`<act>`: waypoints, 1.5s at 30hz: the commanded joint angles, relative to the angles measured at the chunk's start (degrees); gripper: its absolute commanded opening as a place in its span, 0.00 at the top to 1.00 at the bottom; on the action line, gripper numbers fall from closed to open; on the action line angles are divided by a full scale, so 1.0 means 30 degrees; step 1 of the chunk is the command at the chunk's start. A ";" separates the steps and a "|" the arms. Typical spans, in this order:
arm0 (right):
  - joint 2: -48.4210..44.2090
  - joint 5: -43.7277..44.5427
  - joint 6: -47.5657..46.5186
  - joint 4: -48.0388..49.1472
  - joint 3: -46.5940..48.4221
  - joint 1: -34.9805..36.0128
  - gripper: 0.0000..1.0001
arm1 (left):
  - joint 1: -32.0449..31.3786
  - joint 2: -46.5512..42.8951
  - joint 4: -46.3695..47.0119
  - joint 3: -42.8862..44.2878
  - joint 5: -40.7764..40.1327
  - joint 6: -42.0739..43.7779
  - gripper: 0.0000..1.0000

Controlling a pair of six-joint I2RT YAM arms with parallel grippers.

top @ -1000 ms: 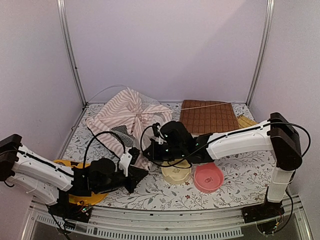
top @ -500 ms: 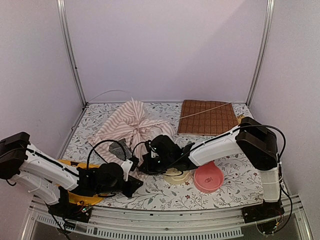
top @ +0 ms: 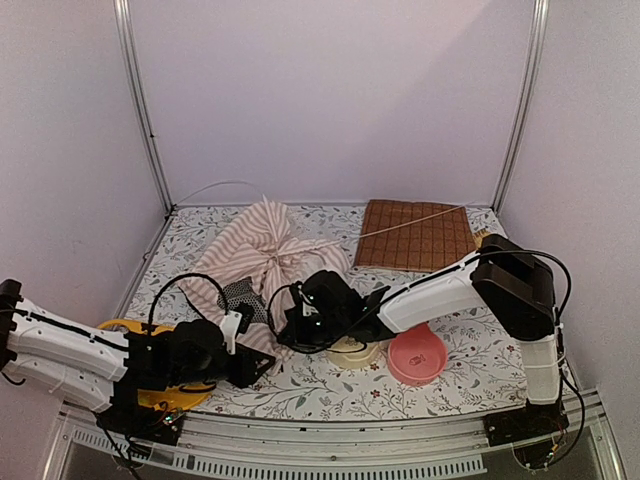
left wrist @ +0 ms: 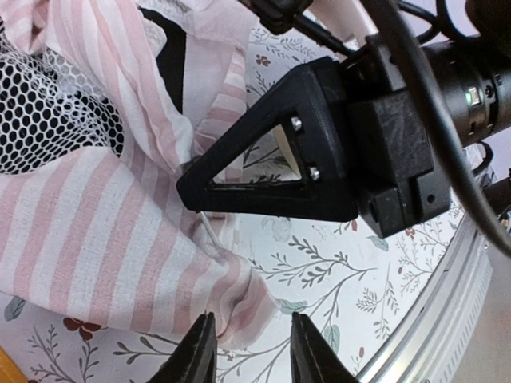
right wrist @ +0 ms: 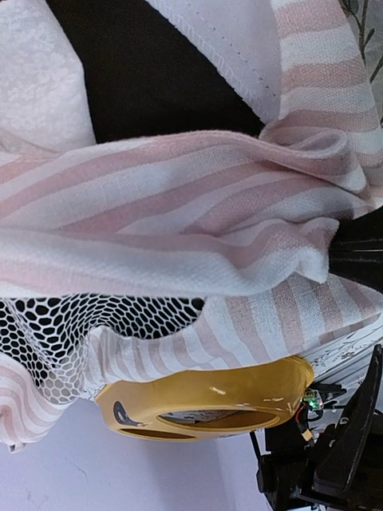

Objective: Set up the pet tent
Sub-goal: Insert the tent pole into the pole socket of the pet tent.

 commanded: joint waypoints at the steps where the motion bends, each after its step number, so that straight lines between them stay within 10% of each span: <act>1: 0.0000 -0.0172 0.0064 0.0913 -0.0131 -0.0236 1.00 | 0.0311 -0.0438 -0.1138 -0.0404 0.0541 0.0586 0.69; 28: -0.0804 -0.0201 0.0066 0.0892 -0.0448 -0.0325 1.00 | -0.0035 0.2617 0.1008 0.0932 0.1834 0.4200 0.88; 45: -0.1040 -0.0221 0.0013 0.0804 -0.0508 -0.0391 1.00 | 0.0001 0.3568 0.0932 0.1345 0.1914 0.5192 0.81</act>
